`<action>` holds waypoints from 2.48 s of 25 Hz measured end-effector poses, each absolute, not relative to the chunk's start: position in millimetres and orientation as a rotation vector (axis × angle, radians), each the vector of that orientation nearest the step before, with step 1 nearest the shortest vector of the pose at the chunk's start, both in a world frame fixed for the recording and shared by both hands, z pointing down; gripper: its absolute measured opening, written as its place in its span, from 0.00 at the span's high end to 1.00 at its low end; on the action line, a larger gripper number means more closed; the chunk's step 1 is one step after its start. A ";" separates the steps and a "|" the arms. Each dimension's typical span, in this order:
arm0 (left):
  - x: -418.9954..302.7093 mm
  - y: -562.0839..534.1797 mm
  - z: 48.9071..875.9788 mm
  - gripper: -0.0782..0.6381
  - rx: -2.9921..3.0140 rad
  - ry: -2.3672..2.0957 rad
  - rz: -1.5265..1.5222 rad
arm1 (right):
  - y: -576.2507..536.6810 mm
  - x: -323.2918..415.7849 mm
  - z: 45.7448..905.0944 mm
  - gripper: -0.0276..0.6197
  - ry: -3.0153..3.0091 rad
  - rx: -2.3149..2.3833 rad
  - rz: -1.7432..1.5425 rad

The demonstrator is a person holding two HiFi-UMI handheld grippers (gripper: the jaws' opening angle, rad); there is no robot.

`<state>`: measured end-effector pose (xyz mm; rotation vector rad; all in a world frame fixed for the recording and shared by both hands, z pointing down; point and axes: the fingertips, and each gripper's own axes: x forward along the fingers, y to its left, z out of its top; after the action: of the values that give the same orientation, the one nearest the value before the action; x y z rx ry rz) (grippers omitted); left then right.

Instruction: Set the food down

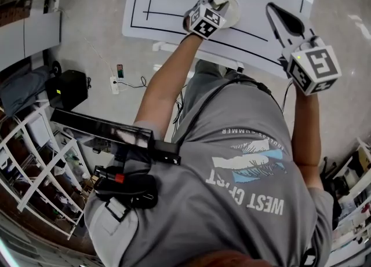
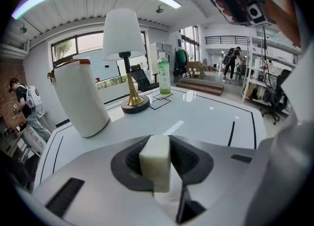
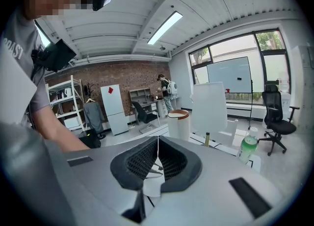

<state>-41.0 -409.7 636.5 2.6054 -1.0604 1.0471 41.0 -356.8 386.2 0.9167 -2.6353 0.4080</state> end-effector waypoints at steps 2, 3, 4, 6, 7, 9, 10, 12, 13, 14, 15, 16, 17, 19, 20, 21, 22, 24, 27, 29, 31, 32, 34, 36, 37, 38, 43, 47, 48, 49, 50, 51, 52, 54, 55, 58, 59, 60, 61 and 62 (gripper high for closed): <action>-40.0 -408.9 643.0 0.76 2.610 -1.056 1.091 | -357.0 41.7 388.5 0.95 -2.632 0.917 0.409; -39.0 -408.2 645.6 0.76 2.615 -1.052 1.113 | -356.8 42.1 389.5 0.95 -2.630 0.917 0.410; -37.9 -407.4 647.8 0.76 2.621 -1.050 1.134 | -356.4 42.5 390.2 0.95 -2.627 0.918 0.411; -35.6 -406.2 650.8 0.76 2.633 -1.049 1.173 | -355.5 43.3 390.9 0.95 -2.623 0.918 0.413; -34.8 -405.9 652.2 0.76 2.638 -1.050 1.193 | -355.2 43.4 391.1 0.95 -2.621 0.917 0.413; -34.6 -405.2 655.5 0.76 2.646 -1.052 1.234 | -355.1 42.8 391.4 0.95 -2.618 0.916 0.413; -35.0 -404.5 657.4 0.76 2.649 -1.052 1.253 | -354.9 42.5 391.7 0.95 -2.616 0.917 0.413; -35.3 -403.1 662.1 0.76 2.651 -1.054 1.290 | -354.4 43.0 392.9 0.95 -2.610 0.920 0.414; -35.4 -402.3 664.7 0.76 2.653 -1.056 1.309 | -354.1 43.5 393.9 0.95 -2.607 0.921 0.415; -35.7 -401.5 667.3 0.76 2.654 -1.059 1.326 | -353.9 43.6 395.1 0.95 -2.603 0.921 0.416; -36.1 -400.9 669.4 0.76 2.656 -1.064 1.340 | -353.5 43.5 396.5 0.95 -2.599 0.919 0.418; -36.4 -400.6 670.7 0.76 2.659 -1.070 1.351 | -352.8 43.2 397.9 0.95 -2.595 0.914 0.418; -36.2 -400.8 671.3 0.76 2.664 -1.076 1.362 | -352.1 43.0 398.8 0.95 -2.593 0.908 0.419; -34.5 -401.4 671.7 0.76 2.674 -1.083 1.387 | -351.5 42.9 398.9 0.95 -2.592 0.904 0.420; -33.4 -401.4 672.2 0.76 2.677 -1.083 1.403 | -351.3 43.4 398.9 0.95 -2.590 0.904 0.421; -32.3 -401.1 673.0 0.76 2.679 -1.083 1.422 | -351.2 44.1 398.9 0.95 -2.588 0.903 0.422; -31.4 -400.6 674.1 0.76 2.680 -1.081 1.441 | -351.1 44.9 398.8 0.95 -2.587 0.903 0.422; -30.0 -398.4 676.4 0.76 2.681 -1.073 1.466 | -350.4 46.1 398.7 0.95 -2.587 0.904 0.424; -26.6 -395.1 676.8 0.76 2.688 -1.062 1.461 | -349.0 49.1 399.8 0.95 -2.588 0.905 0.428; -25.0 -394.7 675.6 0.76 2.692 -1.060 1.450 | -348.9 51.2 401.5 0.95 -2.585 0.902 0.430; -25.4 -394.7 674.4 0.76 2.690 -1.064 1.435 | -349.2 51.4 402.7 0.95 -2.585 0.899 0.431; -25.7 -394.5 673.9 0.76 2.689 -1.065 1.429 | -349.3 51.2 403.0 0.95 -2.586 0.898 0.431; -25.5 -394.8 672.8 0.76 2.689 -1.064 1.420 | -349.6 51.3 404.2 0.95 -2.587 0.894 0.433; -25.3 -394.9 671.9 0.76 2.687 -1.060 1.407 | -349.9 51.7 405.5 0.95 -2.586 0.891 0.433; -25.3 -394.3 671.7 0.76 2.685 -1.055 1.399 | -349.9 51.6 405.6 0.95 -2.587 0.891 0.433; -25.0 -393.2 671.7 0.75 2.683 -1.049 1.394 | -350.0 51.5 405.1 0.95 -2.588 0.893 0.434; -23.0 -385.1 671.7 0.74 2.674 -1.027 1.395 | -347.7 53.4 403.5 0.95 -2.593 0.889 0.429; -22.8 -378.4 671.6 0.72 2.663 -1.019 1.399 | -344.2 54.8 401.8 0.95 -2.596 0.880 0.427; -22.6 -377.1 671.6 0.72 2.662 -1.019 1.400 | -343.4 55.8 402.2 0.95 -2.594 0.879 0.427; -22.3 -376.1 671.7 0.72 2.661 -1.019 1.400 | -342.5 56.8 402.7 0.95 -2.591 0.878 0.426; -22.1 -375.4 671.8 0.72 2.658 -1.019 1.400 | -341.8 57.7 403.1 0.95 -2.590 0.878 0.426; -22.0 -374.9 671.9 0.72 2.656 -1.020 1.400 | -341.0 58.3 403.5 0.95 -2.590 0.877 0.427; -22.1 -374.6 672.1 0.72 2.653 -1.021 1.400 | -340.3 58.8 404.2 0.95 -2.591 0.875 0.427; -22.4 -374.3 672.6 0.72 2.649 -1.023 1.402 | -339.0 59.5 405.4 0.95 -2.592 0.872 0.429; -22.4 -374.4 672.6 0.72 2.647 -1.024 1.403 | -338.7 60.0 405.8 0.95 -2.592 0.872 0.429; -22.0 -373.5 671.6 0.71 2.640 -1.025 1.401 | -338.2 62.3 405.6 0.95 -2.594 0.871 0.429; -22.0 -372.5 671.5 0.71 2.635 -1.024 1.399 | -337.8 62.9 405.0 0.95 -2.596 0.870 0.429; -22.0 -371.5 671.6 0.71 2.628 -1.020 1.398 | -337.4 63.4 404.4 0.95 -2.600 0.868 0.429; -22.0 -370.4 672.1 0.70 2.620 -1.014 1.399 | -337.1 64.0 403.8 0.95 -2.603 0.865 0.429; -21.6 -369.4 672.8 0.69 2.609 -1.004 1.400 | -336.9 65.0 403.3 0.95 -2.606 0.864 0.429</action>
<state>-21.6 -369.4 672.8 2.6095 -1.0035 1.3996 65.0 -336.9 403.3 0.8637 -2.6063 0.4291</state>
